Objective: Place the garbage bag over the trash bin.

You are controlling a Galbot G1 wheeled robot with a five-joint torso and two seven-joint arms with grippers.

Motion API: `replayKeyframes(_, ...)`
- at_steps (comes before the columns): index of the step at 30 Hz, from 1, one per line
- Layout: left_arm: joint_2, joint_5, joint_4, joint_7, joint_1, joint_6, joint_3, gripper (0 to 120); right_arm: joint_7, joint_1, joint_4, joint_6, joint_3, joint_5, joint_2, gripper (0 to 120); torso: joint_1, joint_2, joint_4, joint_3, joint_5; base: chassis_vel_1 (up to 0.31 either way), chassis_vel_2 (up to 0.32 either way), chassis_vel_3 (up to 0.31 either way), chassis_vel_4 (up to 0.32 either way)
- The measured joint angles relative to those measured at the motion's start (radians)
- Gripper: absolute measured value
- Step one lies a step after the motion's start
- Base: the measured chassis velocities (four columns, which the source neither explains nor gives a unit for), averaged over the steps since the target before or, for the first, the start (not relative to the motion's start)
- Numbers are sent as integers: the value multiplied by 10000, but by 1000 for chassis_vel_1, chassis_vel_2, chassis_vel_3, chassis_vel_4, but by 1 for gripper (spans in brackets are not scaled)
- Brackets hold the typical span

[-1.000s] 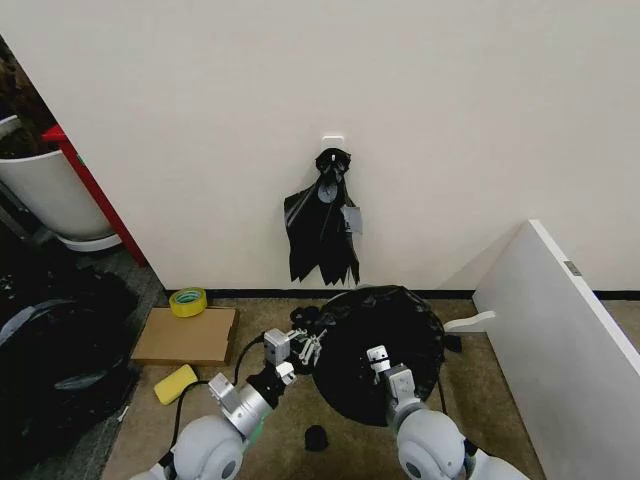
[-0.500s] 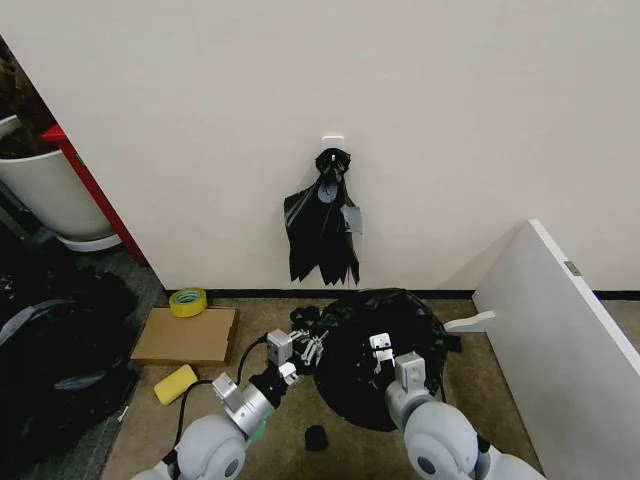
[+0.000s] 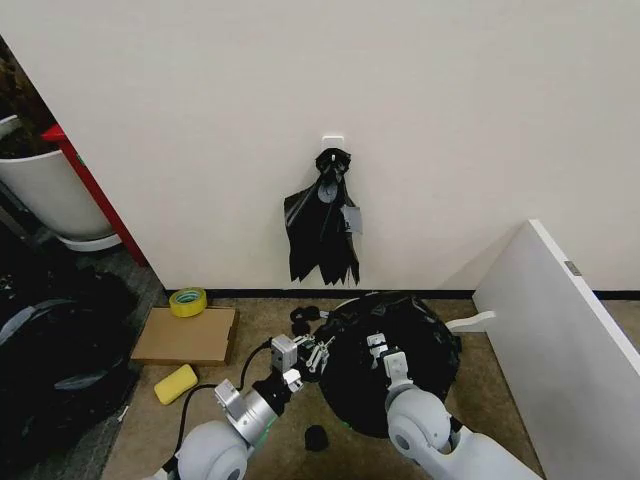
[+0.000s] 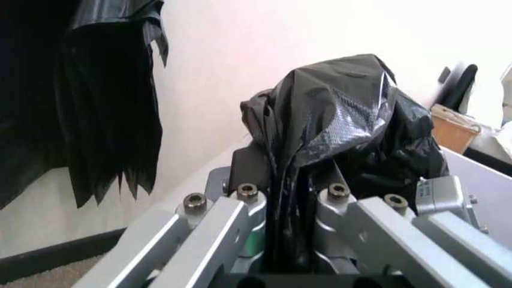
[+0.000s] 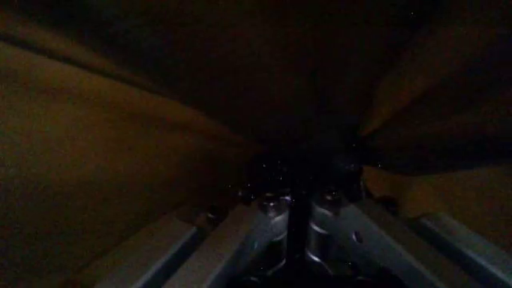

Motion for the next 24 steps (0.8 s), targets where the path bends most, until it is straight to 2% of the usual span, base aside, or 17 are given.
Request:
replayKeyframes(5, -21, 5, 79, 3, -64, -49, -45, 5, 43, -324, 559, 0, 99, -132, -182, 0, 0, 0, -2, 0, 0, 0, 0, 0, 0)
replayKeyframes(11, -17, -16, 156, -6, -92, -52, -49, 5, -279, -491, 1150, 624, 139, -327, -247, 0, 0, 0, -1, 0, -1, 0, 0, 0, 0)
replayKeyframes(16, -28, -17, 143, -9, -64, -52, -34, 5, -494, -187, 699, 972, 209, -511, -11, 0, 0, 0, 0, 0, -1, 0, 0, 0, 0)
replayKeyframes(24, -9, 6, 51, -8, 49, -49, -114, 5, -75, 194, -10, 599, 322, 482, 270, 0, 0, 0, 0, 0, 0, 0, 0, 0, 0)
